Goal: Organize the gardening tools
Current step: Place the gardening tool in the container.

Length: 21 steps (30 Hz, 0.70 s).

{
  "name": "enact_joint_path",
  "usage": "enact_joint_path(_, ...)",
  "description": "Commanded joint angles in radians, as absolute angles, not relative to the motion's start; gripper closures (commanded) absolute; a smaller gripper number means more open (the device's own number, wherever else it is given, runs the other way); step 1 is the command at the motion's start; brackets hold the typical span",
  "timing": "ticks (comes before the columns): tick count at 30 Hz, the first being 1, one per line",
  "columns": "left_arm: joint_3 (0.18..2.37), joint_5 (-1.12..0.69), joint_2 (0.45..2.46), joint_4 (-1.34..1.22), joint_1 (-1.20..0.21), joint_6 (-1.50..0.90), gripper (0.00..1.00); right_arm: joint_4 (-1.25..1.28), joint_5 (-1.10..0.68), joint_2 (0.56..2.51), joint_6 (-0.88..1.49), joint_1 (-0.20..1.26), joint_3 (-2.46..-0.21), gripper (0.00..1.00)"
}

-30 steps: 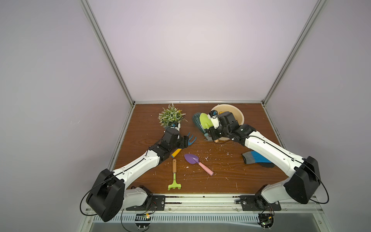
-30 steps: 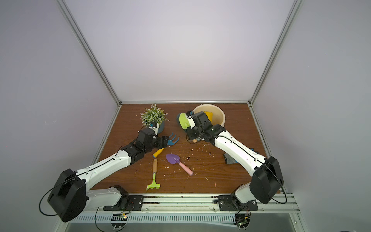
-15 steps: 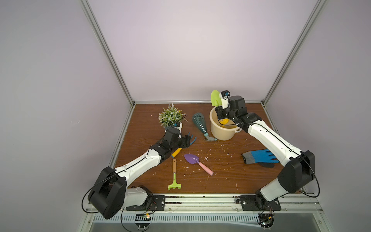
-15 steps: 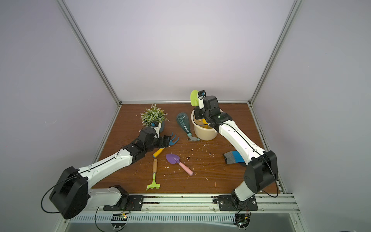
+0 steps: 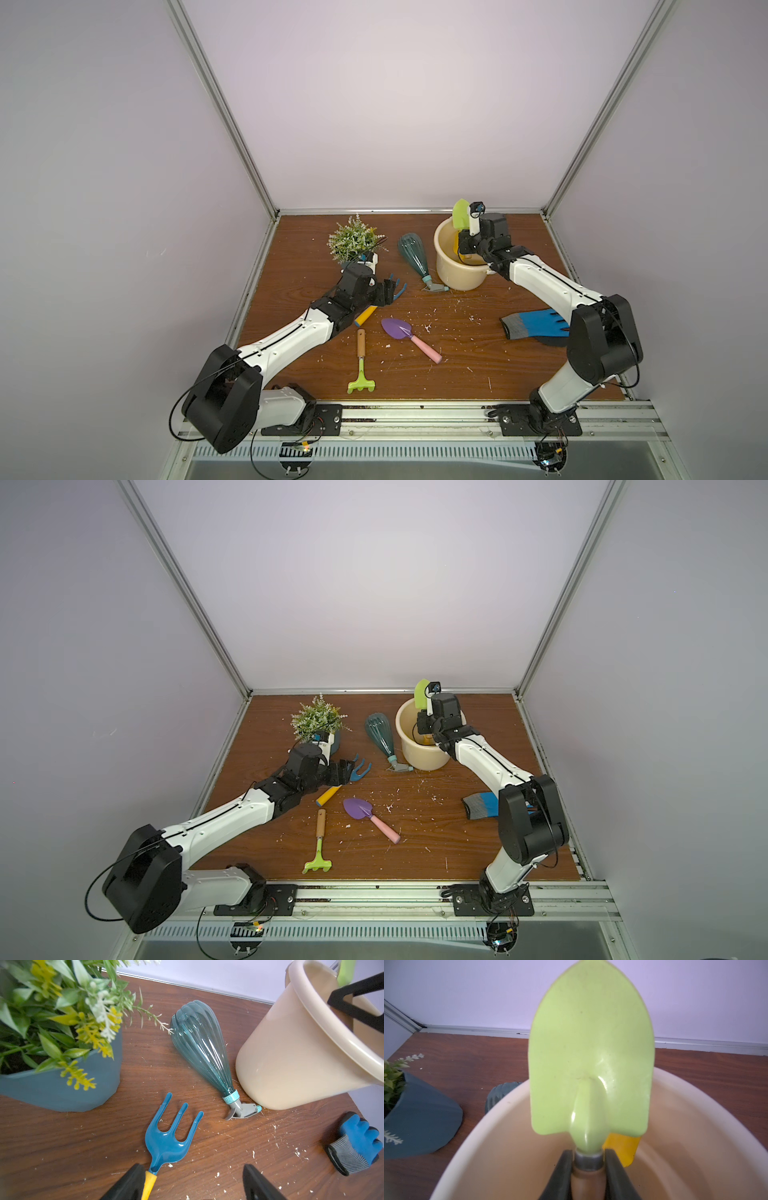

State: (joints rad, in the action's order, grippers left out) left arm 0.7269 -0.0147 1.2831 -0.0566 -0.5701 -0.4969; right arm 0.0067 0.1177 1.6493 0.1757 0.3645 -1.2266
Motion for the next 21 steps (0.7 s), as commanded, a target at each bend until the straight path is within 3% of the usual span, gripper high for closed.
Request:
enact_joint_path(1,0.731,-0.022,1.286,-0.077,-0.581,-0.505,0.22,0.137,0.101,1.656,0.173,0.365,-1.238,0.84)
enact_joint_path(8,0.723,-0.016,1.29,-0.081,-0.581,-0.512,0.22,0.163,0.084,1.673,0.181,0.365,-1.21,0.8)
enact_joint_path(16,0.733,-0.012,1.299,-0.083,-0.582,-0.511,0.22,0.137,0.095,1.686,0.181,0.365,-1.226,0.62)
enact_joint_path(21,0.737,-0.009,1.305,-0.077,-0.582,-0.505,0.22,0.114,0.102,1.675,0.172,0.365,-1.236,0.59)
